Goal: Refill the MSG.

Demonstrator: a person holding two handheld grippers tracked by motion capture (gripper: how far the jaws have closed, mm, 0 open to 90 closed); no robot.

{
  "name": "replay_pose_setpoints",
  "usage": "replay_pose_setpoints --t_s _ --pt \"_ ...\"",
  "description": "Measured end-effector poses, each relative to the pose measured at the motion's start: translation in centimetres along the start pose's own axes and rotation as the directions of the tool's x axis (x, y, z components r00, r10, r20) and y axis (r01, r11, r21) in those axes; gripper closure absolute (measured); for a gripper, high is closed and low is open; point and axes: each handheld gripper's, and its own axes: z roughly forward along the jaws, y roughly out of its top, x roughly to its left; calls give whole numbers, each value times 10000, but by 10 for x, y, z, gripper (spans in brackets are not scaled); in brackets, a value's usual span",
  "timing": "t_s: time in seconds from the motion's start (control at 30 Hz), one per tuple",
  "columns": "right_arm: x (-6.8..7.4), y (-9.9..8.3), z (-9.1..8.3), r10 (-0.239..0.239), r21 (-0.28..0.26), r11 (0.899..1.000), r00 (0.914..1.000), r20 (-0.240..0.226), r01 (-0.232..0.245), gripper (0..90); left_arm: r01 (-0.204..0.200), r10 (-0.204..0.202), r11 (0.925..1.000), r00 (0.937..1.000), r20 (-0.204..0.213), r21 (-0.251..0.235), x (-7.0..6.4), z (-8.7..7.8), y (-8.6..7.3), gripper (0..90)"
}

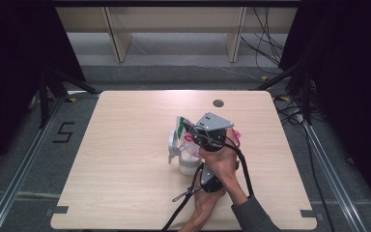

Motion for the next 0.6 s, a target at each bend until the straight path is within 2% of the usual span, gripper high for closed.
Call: replay_pose_setpoints --t_s 0.13,0.17,0.2,0.23,0.27,0.3,0.4,0.47,0.5,0.57,0.6 --pt "0 0 0 -23 -24 10000 10000 59 23 899 70 -70 10000 9999 85 -26 0 0 0 776" --pt "0 0 0 -21 14 10000 10000 -43 21 900 120 -119 9999 9998 126 -43 -1 0 0 776" --pt "1 0 -1 178 143 9997 9998 -97 -177 899 -6 7 9999 9999 116 -117 -1 0 0 776" --pt "1 1 -1 118 140 9998 9998 -156 -116 899 -60 62 9999 9999 131 -107 0 0 0 775" --pt "0 1 -1 -99 49 9999 9999 -23 100 899 -144 144 9999 9999 37 60 0 -1 0 775" --pt "-1 1 0 -169 -22 9999 9998 45 169 899 -106 106 9999 9998 168 31 0 -1 0 775" --pt "-1 1 -1 -110 77 9999 9999 -54 110 899 -69 71 9999 9999 149 -118 0 0 0 776" --pt "-1 1 0 -179 -57 9998 9998 68 179 899 -86 86 10000 9998 161 11 0 0 0 775" --pt "-1 1 0 -182 -34 9998 9998 66 182 899 -16 17 9999 9999 132 -124 -1 0 0 776" --pt "0 2 -1 -47 174 9998 9998 -199 50 899 -56 59 9999 9999 139 -155 -1 0 0 775" --pt "0 2 -1 -33 126 9999 9999 -136 35 899 -93 95 9999 9998 157 -98 0 0 0 775"
